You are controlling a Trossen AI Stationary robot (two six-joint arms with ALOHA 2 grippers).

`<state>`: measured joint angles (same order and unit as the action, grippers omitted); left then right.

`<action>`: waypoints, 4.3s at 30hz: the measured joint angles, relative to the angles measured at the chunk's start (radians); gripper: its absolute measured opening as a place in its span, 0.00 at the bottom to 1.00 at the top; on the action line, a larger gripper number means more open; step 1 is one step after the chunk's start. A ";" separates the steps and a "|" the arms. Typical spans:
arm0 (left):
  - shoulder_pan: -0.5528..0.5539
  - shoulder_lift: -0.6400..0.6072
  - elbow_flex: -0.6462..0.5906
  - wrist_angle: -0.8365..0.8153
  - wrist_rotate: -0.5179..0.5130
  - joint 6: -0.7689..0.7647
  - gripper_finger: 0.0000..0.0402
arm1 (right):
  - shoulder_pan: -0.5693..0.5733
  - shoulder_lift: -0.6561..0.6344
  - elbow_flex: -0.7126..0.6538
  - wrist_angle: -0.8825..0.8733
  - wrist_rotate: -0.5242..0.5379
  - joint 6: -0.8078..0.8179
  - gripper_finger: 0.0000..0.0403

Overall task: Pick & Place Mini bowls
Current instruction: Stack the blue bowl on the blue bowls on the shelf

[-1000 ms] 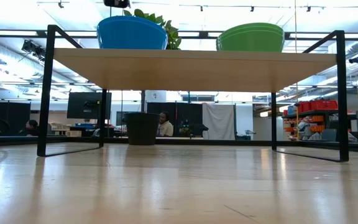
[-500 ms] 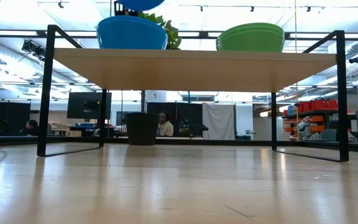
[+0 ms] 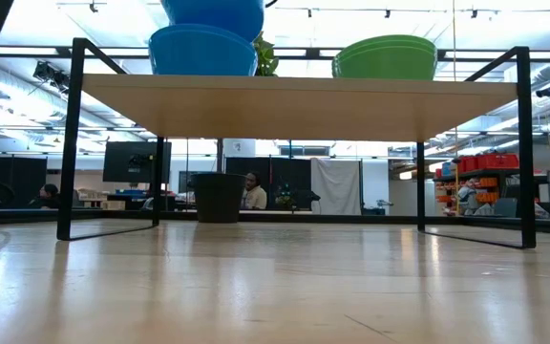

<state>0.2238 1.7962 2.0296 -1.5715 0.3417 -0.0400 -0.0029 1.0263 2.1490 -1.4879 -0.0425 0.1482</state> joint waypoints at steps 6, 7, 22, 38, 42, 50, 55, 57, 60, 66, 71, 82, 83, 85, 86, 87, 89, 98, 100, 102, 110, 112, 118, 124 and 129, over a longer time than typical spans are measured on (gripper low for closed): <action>0.000 0.000 0.000 0.000 -0.019 0.026 0.00 | 0.000 0.000 0.000 0.000 0.000 0.000 0.05; 0.000 -0.001 0.000 0.000 -0.028 0.027 0.00 | 0.000 0.000 0.000 0.000 0.000 0.000 0.05; 0.007 0.029 0.001 0.000 -0.033 0.079 0.00 | 0.000 0.000 0.000 0.000 0.000 0.000 0.05; 0.016 0.045 -0.001 0.000 -0.038 0.106 0.00 | 0.000 0.000 0.000 0.000 0.000 0.000 0.05; 0.018 0.030 0.000 0.000 -0.024 0.105 0.00 | 0.000 0.000 0.000 0.000 0.000 0.000 0.05; 0.018 -0.001 0.001 0.001 -0.017 0.105 0.00 | 0.000 0.000 0.000 0.000 0.000 0.000 0.05; 0.020 -0.009 0.000 0.001 -0.004 0.105 0.00 | 0.000 0.000 0.000 0.000 0.000 0.000 0.05; 0.022 -0.013 0.000 0.000 -0.004 0.105 0.00 | 0.000 0.000 0.000 0.000 0.000 0.000 0.05; 0.028 -0.013 0.001 0.001 -0.004 0.111 0.00 | 0.000 0.000 0.000 0.000 0.000 0.000 0.05; 0.028 -0.013 0.001 0.000 -0.004 0.131 0.00 | 0.000 0.000 0.000 0.000 0.000 0.000 0.05; 0.033 -0.009 0.000 0.000 0.009 0.139 0.00 | 0.000 0.000 0.000 0.000 0.000 0.000 0.05; 0.043 0.003 -0.007 0.002 0.021 0.149 0.00 | 0.000 0.000 0.000 0.000 0.000 0.000 0.05; 0.042 0.003 -0.015 -0.001 0.022 0.149 0.00 | 0.000 0.000 0.000 0.000 0.000 0.000 0.05; 0.040 0.004 -0.033 0.001 0.022 0.142 0.00 | 0.000 0.000 0.000 0.000 0.000 0.000 0.05; 0.040 0.004 -0.041 0.000 0.022 0.141 0.00 | 0.000 0.000 0.000 0.000 0.000 0.000 0.05; 0.041 0.004 -0.042 -0.001 0.026 0.138 0.00 | 0.000 0.000 0.000 0.000 0.000 0.000 0.05; 0.044 -0.005 -0.042 0.001 0.029 0.132 0.00 | 0.000 0.000 0.000 0.000 0.000 0.000 0.05; 0.056 -0.110 -0.042 0.001 0.037 0.103 0.00 | 0.000 0.000 0.000 0.000 0.000 0.000 0.05; 0.057 -0.139 -0.042 0.000 0.038 0.097 0.00 | 0.000 0.000 0.000 0.000 0.000 0.000 0.05; 0.060 -0.161 -0.040 0.000 0.041 0.092 0.00 | 0.000 0.000 0.000 0.000 0.000 0.000 0.05; 0.061 -0.176 -0.040 0.000 0.041 0.078 0.00 | 0.000 0.000 0.000 0.000 0.000 0.000 0.05; 0.061 -0.176 -0.040 0.001 0.039 0.084 0.00 | 0.000 0.000 0.000 0.000 0.000 0.000 0.05; 0.061 -0.205 -0.132 0.007 0.030 0.096 0.00 | 0.000 0.000 0.000 0.000 0.000 0.000 0.05; 0.066 -0.288 -0.242 0.052 0.021 0.073 0.00 | 0.000 0.000 0.000 0.000 0.000 0.000 0.05; 0.072 -0.305 -0.223 0.101 0.034 0.043 0.00 | 0.000 0.000 0.000 0.000 0.000 0.000 0.05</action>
<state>0.2956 1.4910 1.8067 -1.4708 0.3757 0.0027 -0.0031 1.0264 2.1494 -1.4879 -0.0423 0.1482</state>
